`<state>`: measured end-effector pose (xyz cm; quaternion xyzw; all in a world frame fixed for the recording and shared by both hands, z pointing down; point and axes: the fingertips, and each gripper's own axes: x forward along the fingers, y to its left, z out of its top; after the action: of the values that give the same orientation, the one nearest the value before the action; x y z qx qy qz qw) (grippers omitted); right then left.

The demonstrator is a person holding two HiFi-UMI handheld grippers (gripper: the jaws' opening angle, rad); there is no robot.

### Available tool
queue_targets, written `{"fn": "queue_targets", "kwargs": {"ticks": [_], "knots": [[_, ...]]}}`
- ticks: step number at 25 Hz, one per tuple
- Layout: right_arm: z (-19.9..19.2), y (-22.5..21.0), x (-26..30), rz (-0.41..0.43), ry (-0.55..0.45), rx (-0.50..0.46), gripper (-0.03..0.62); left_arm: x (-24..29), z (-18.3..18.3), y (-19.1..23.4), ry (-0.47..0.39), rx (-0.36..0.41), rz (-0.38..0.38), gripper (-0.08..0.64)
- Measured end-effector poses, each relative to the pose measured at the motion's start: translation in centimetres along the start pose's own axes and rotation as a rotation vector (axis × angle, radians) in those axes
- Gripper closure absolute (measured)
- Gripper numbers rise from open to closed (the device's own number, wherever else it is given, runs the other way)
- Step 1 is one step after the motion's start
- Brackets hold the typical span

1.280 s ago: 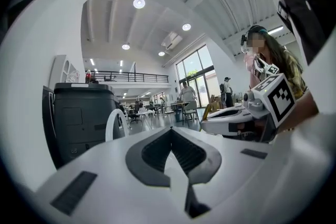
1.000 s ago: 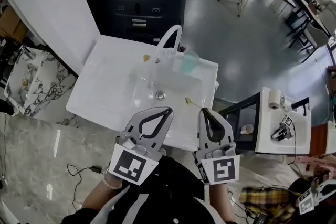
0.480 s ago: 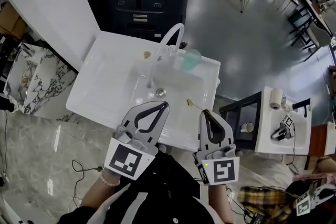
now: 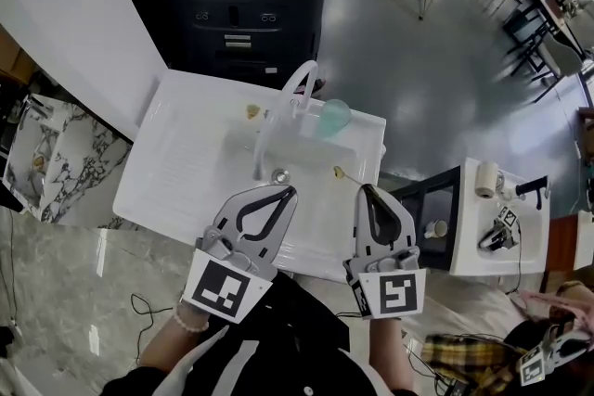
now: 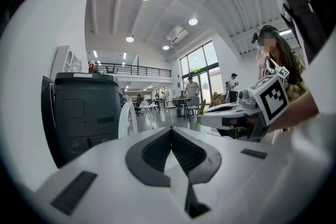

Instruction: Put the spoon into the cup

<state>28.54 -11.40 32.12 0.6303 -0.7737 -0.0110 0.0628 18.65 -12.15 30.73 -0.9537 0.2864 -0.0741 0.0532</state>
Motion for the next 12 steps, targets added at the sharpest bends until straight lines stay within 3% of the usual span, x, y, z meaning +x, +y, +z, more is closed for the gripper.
{"fn": "queue_targets", "kwargs": {"ticks": [12], "knots": [[-0.1, -2.3, 6.1, -0.012, 0.018, -0.073, 0.584, 0.8, -0.2, 1.7, -0.007, -0.002, -0.024, 0.563]]}}
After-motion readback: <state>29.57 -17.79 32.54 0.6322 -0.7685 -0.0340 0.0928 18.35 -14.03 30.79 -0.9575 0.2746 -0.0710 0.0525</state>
